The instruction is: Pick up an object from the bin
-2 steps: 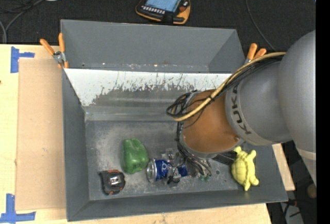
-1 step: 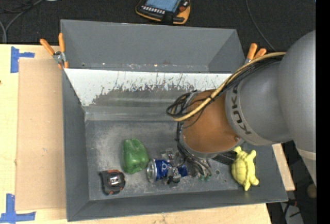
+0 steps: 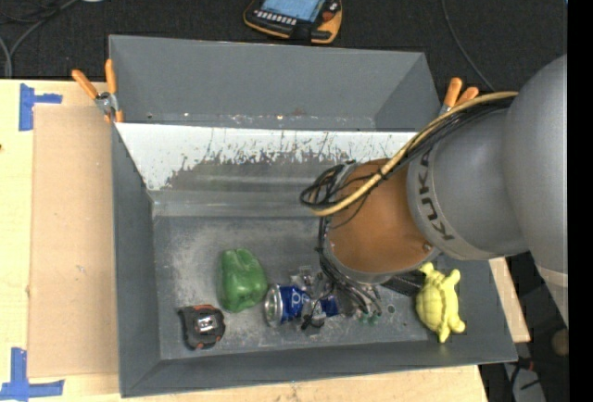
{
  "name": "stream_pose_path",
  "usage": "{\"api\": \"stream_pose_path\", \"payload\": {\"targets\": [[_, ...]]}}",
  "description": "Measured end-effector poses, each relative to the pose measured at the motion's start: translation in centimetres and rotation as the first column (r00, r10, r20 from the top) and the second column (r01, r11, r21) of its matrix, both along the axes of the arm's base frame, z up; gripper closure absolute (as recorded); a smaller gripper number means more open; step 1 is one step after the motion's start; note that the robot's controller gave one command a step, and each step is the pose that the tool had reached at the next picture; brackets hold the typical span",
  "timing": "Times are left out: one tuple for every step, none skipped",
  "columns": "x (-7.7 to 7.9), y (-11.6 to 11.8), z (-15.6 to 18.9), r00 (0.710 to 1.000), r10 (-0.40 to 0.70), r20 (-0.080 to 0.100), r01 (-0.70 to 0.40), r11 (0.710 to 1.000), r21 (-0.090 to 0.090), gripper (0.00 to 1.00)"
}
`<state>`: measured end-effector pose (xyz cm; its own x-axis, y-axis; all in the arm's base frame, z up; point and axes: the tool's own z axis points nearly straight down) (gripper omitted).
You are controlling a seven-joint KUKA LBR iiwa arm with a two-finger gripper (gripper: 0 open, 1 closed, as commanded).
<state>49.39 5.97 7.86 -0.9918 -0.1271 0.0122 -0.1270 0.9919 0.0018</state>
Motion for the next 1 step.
{"api": "stream_pose_path", "payload": {"targets": [[-0.06,0.01,1.66,1.000,0.000,-0.002,0.000,1.000,0.000,1.00]]}}
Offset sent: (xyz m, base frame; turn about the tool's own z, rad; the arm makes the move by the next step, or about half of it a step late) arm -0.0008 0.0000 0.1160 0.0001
